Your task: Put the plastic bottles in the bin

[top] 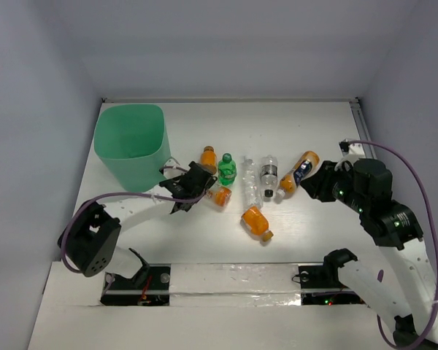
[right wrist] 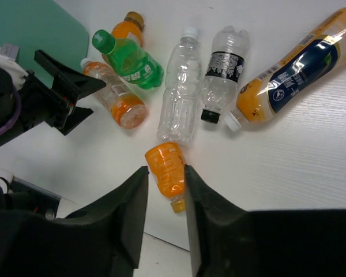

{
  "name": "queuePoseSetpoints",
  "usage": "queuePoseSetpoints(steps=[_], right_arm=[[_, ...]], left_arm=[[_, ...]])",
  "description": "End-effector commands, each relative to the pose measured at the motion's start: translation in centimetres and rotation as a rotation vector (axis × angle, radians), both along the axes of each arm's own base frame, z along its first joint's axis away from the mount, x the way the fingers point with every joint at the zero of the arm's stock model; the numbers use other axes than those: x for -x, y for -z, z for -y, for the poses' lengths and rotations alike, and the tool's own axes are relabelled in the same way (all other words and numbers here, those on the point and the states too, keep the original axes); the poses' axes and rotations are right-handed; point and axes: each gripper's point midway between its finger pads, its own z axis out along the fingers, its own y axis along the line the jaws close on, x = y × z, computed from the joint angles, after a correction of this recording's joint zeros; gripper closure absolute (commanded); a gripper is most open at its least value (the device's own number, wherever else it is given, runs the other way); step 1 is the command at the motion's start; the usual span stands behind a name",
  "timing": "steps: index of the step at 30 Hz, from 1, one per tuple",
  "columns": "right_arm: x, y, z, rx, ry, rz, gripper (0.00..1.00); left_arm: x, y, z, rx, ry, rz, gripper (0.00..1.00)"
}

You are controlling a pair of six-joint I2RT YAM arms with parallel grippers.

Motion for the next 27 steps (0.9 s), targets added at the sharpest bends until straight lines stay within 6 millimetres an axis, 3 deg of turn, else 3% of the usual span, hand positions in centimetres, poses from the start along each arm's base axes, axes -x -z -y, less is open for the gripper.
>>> queuePoseSetpoints(steps=[1, 5, 8, 11, 15, 18, 19, 22, 23, 25, 27], right_arm=[[0.7, 0.0, -0.6, -0.029, -0.042, 0.011, 0.61], [0.9, 1.1, -0.6, -0.039, -0.031, -0.014, 0.42], [0.8, 1.8, -1.1, -0.051, -0.05, -0.041, 0.39], [-0.1, 2.7, -1.2, -0.052, -0.023, -0.071, 0.31], [-2.2, 4.1, 0.7, 0.016, 0.117, -0.101, 0.2], [-4.4, 5.4, 2.9, 0.055, 0.261, -0.13, 0.13], [-5.4, 5.7, 4.0, 0.046, 0.321, -0.131, 0.12], [-7.8, 6.9, 6.0, 0.035, 0.419, -0.156, 0.09], [-8.5, 7.3, 7.3, 0.023, 0.472, -0.169, 0.08], [-10.2, 8.2, 7.9, 0.011, 0.495, -0.198, 0.06], [-11.7, 8.3, 8.4, -0.001, 0.518, -0.207, 0.03]], left_arm=[[-2.3, -1.5, 0.6, 0.052, -0.056, 0.071, 0.09], [-2.7, 0.5, 0.6, 0.059, -0.066, 0.037, 0.09], [-2.7, 1.7, 1.0, 0.059, -0.056, 0.017, 0.1], [-3.0, 2.2, 1.3, 0.044, -0.037, 0.014, 0.22], [-2.8, 2.3, 1.1, 0.023, -0.001, 0.021, 0.47], [-1.6, 2.1, 0.5, 0.018, 0.035, 0.023, 0.56], [-1.4, 1.0, 0.5, 0.038, 0.045, 0.047, 0.57], [0.4, 0.8, 0.1, 0.034, 0.1, 0.053, 0.6], [0.6, -0.7, 0.2, 0.061, 0.113, 0.084, 0.6], [1.6, -1.6, 0.5, 0.056, 0.169, 0.107, 0.6], [2.4, -4.7, 1.4, 0.093, 0.237, 0.187, 0.6]])
